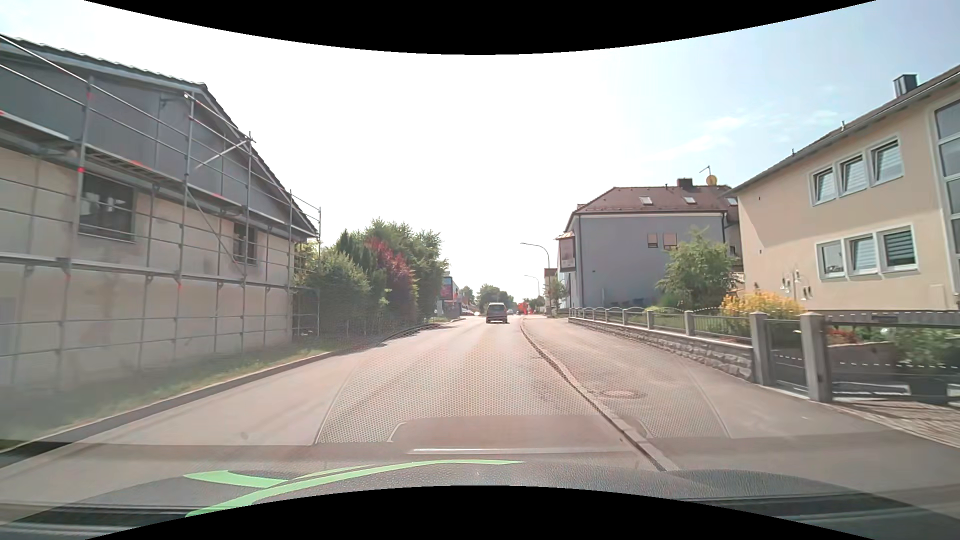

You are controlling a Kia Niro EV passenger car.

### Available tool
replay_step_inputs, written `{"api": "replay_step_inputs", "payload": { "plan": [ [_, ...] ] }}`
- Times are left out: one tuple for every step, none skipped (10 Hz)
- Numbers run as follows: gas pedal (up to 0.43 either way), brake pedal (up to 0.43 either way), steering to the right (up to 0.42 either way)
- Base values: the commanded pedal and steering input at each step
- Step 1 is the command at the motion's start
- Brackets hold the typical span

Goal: Follow the waypoints while adhering to traffic rules and regulations

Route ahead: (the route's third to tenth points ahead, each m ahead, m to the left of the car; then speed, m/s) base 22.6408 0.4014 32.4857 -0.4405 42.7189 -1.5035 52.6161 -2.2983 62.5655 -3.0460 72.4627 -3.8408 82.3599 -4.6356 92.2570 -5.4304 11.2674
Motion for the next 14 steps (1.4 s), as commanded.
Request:
{"api": "replay_step_inputs", "payload": {
  "plan": [
    [0.197, 0.0, 0.01],
    [0.197, 0.0, 0.011],
    [0.197, 0.0, 0.01],
    [0.197, 0.0, 0.01],
    [0.197, 0.0, 0.01],
    [0.197, 0.0, 0.01],
    [0.197, 0.0, 0.01],
    [0.197, 0.0, 0.01],
    [0.197, 0.0, 0.011],
    [0.197, 0.0, 0.011],
    [0.197, 0.0, 0.01],
    [0.189, 0.0, 0.011],
    [0.189, 0.0, 0.012],
    [0.177, 0.0, 0.014]
  ]
}}
